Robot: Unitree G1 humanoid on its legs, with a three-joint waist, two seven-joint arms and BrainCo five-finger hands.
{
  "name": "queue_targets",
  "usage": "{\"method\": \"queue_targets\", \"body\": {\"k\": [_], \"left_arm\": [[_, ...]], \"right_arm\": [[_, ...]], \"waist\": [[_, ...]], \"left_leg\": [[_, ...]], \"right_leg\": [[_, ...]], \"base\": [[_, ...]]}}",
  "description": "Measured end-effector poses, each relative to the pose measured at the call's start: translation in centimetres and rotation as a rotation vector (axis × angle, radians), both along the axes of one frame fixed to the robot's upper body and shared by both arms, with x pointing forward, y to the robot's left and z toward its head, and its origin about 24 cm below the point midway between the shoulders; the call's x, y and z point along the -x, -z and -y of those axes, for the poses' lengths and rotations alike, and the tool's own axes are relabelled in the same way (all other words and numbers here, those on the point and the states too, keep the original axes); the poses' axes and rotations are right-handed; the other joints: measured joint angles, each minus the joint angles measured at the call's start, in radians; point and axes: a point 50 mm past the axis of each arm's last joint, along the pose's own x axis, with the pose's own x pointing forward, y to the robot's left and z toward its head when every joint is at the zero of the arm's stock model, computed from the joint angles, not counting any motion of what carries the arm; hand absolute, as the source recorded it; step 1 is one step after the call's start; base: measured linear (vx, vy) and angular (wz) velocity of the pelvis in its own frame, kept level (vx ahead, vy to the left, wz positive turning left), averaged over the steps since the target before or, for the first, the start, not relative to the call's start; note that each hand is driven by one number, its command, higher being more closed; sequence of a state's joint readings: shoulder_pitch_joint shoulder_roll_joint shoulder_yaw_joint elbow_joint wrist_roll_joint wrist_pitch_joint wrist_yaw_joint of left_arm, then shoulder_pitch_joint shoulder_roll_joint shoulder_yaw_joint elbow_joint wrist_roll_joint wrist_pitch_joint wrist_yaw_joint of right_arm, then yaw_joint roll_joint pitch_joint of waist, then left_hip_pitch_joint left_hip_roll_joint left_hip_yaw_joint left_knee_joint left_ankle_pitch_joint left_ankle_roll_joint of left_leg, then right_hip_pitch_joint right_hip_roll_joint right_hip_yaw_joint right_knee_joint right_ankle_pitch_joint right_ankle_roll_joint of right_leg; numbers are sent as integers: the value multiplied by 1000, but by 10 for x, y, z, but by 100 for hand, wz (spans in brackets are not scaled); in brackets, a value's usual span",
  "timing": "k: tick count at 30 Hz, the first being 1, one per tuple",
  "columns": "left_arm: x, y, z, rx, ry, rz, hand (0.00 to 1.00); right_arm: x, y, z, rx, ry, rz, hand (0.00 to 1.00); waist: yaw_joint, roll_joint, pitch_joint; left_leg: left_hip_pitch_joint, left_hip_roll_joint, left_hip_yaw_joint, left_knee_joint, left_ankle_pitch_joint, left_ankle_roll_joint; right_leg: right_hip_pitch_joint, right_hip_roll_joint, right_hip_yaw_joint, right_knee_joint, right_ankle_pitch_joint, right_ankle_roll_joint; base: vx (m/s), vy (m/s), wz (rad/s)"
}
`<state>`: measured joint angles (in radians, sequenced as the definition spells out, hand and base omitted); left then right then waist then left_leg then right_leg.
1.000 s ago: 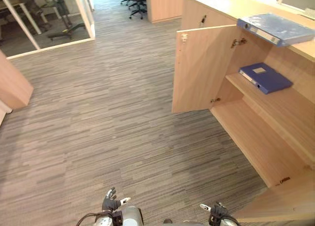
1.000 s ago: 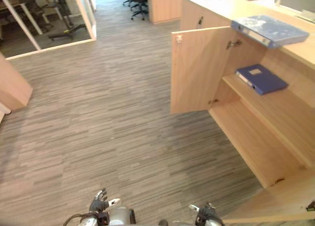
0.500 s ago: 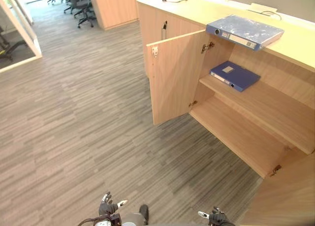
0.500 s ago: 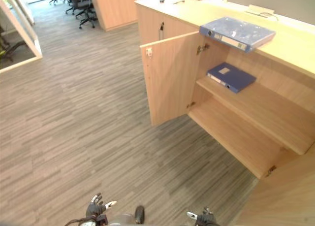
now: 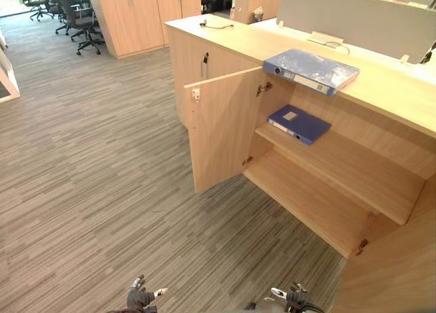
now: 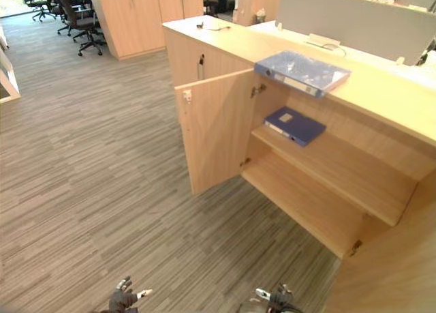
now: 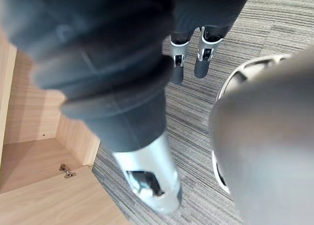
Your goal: Walk over to the cabinet, pick up the folder, carry it to the office cabinet, place the folder inside the office cabinet, then close the office cabinet door
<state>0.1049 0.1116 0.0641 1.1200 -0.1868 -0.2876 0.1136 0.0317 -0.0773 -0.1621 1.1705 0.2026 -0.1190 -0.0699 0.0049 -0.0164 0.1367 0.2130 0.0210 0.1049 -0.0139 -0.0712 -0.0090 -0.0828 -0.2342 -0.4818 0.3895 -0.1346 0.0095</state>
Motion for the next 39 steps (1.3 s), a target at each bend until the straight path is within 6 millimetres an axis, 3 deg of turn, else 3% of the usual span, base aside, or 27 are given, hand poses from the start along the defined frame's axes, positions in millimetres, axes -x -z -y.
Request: {"method": "queue_targets", "body": {"k": [1, 2, 4, 10, 12, 14, 16, 17, 18, 19, 21, 23, 24, 25, 26, 27, 28, 30, 34, 35, 36, 39], "left_arm": [[2, 2, 5, 9, 6, -10, 0], [1, 1, 5, 8, 10, -8, 0], [0, 1, 5, 11, 17, -7, 0], [0, 1, 4, 8, 31, -9, 0], [-2, 0, -1, -6, 36, -3, 0], [-5, -2, -3, -10, 35, 11, 0], [-6, -3, -4, -11, 26, 19, 0], [-6, -3, -4, -10, 16, 25, 0], [-9, -5, -6, -10, -5, 40, 0], [-10, -5, -6, -10, -11, 47, 0], [-13, -7, -7, -14, -27, 69, 0], [-13, -8, -8, -20, -39, 74, 0], [-11, -8, -8, -23, -52, 72, 0], [-11, -7, -8, -23, -56, 70, 0], [-6, -6, -7, -18, -63, 55, 0], [-5, -6, -10, -24, -66, 53, 0], [-11, -9, -17, -47, -60, 67, 0], [-17, -11, -20, -56, -53, 81, 0], [-8, -7, -17, -54, -22, 42, 0], [-7, -7, -17, -56, -7, 33, 0], [-5, -5, -16, -59, 25, 14, 0], [-2, -3, -9, -54, 71, -2, 0]], "right_arm": [[-3, -1, 3, 10, -6, 7, 0], [-7, -2, 2, 9, -12, 14, 0], [-9, -2, 0, 5, -19, 17, 0], [-7, -1, -4, -5, -15, 14, 0], [-2, 0, -6, -13, -12, 3, 0], [-1, 1, -8, -14, -21, -3, 0], [0, 1, -9, -11, -50, -8, 0], [-3, 1, -11, -11, -76, -4, 0], [-8, 0, -12, -5, -96, 2, 0], [-11, -1, -11, -2, -104, 7, 0], [-21, -2, -15, 4, -128, 14, 0], [-27, -4, -17, 2, -138, 27, 0], [-33, -5, -18, 2, -149, 44, 0], [-35, -6, -20, 5, -163, 51, 0], [-33, -6, -19, 10, -177, 51, 0], [-31, -5, -23, -1, -175, 44, 0], [-29, -3, -33, -27, -180, 37, 0], [-33, -4, -39, -39, -192, 45, 0], [-53, -11, -40, -32, -205, 100, 0], [-53, -11, -40, -33, -206, 99, 0], [-50, -9, -39, -33, -205, 86, 0], [-36, -5, -33, -32, -174, 47, 0]], "waist": [[-2, 24, -1], [-1, 29, 5], [-4, 28, 8], [-12, 26, 6], [-15, 6, -6], [-13, 8, -8], [-9, 10, -10], [2, 7, -11], [24, 5, -9], [31, 5, -9], [53, 0, -3], [64, -2, 0], [75, -2, 1], [75, 1, -1], [74, 7, -4], [74, 8, -9], [65, -40, -4], [67, -59, 5], [74, -45, -27], [74, -51, -33], [73, -45, -38], [66, -19, -52]], "left_leg": [[-5, 21, -4, 1, 2, -7], [-6, 34, -4, -2, 0, -20], [0, 75, -1, -17, 3, -51], [8, 125, 23, 51, -47, -85], [-74, 143, 40, 255, -81, -115], [-157, 184, 42, 493, -111, -157], [-228, 242, 52, 738, -84, -198], [-267, 263, 55, 846, -72, -205], [-315, 263, 71, 951, -139, -179], [-336, 258, 80, 967, -165, -163], [-409, 216, 95, 897, -228, -96], [-442, 180, 52, 761, -232, -83], [-438, 140, -59, 551, -200, -83], [-437, 132, -116, 471, -172, -80], [-436, 121, -182, 399, -42, -117], [-436, 101, -198, 405, -6, -144], [-438, 59, -195, 410, -15, -126], [-443, 18, -211, 435, -28, -107], [-397, -28, -129, 377, -51, -50], [-384, -35, -109, 359, -49, -43], [-346, -61, -66, 315, -43, -25], [-271, -92, -17, 217, -18, 15]], "right_leg": [[-1, 27, -9, -17, -13, -6], [-4, 39, -11, -16, -20, -12], [1, 85, -21, -24, -42, -28], [45, 135, -31, -48, -101, -18], [101, 152, -35, -129, -90, -11], [163, 188, -29, -200, -62, -28], [230, 231, 3, -251, -53, -38], [260, 242, 32, -270, -52, -47], [282, 244, 103, -287, -52, -51], [288, 240, 127, -293, -50, -50], [305, 199, 218, -298, -46, -44], [317, 162, 256, -298, -45, -40], [325, 122, 276, -309, -49, -7], [331, 110, 283, -321, -50, 21], [351, 98, 306, -348, -50, 80], [356, 83, 311, -354, -50, 81], [348, 49, 296, -351, -31, 72], [339, 13, 297, -339, 25, 94], [274, -68, 345, -336, 156, 137], [262, -85, 356, -330, 163, 139], [230, -124, 379, -302, 177, 143], [167, -176, 377, -215, 192, 129]], "base": [[180, -233, 8], [158, -169, -11], [143, -186, -6], [162, -96, -2], [227, -94, 2], [274, -91, -19], [305, -44, -45], [293, 38, -97], [297, 62, -112], [295, 112, -136], [252, 172, -126], [218, 254, -115], [275, 368, -118], [324, 452, -112], [316, 418, -56], [322, 421, -26], [227, 286, 11], [285, 365, 3], [195, 299, -70], [120, 337, -98], [47, 184, -86], [26, 170, -75]]}}
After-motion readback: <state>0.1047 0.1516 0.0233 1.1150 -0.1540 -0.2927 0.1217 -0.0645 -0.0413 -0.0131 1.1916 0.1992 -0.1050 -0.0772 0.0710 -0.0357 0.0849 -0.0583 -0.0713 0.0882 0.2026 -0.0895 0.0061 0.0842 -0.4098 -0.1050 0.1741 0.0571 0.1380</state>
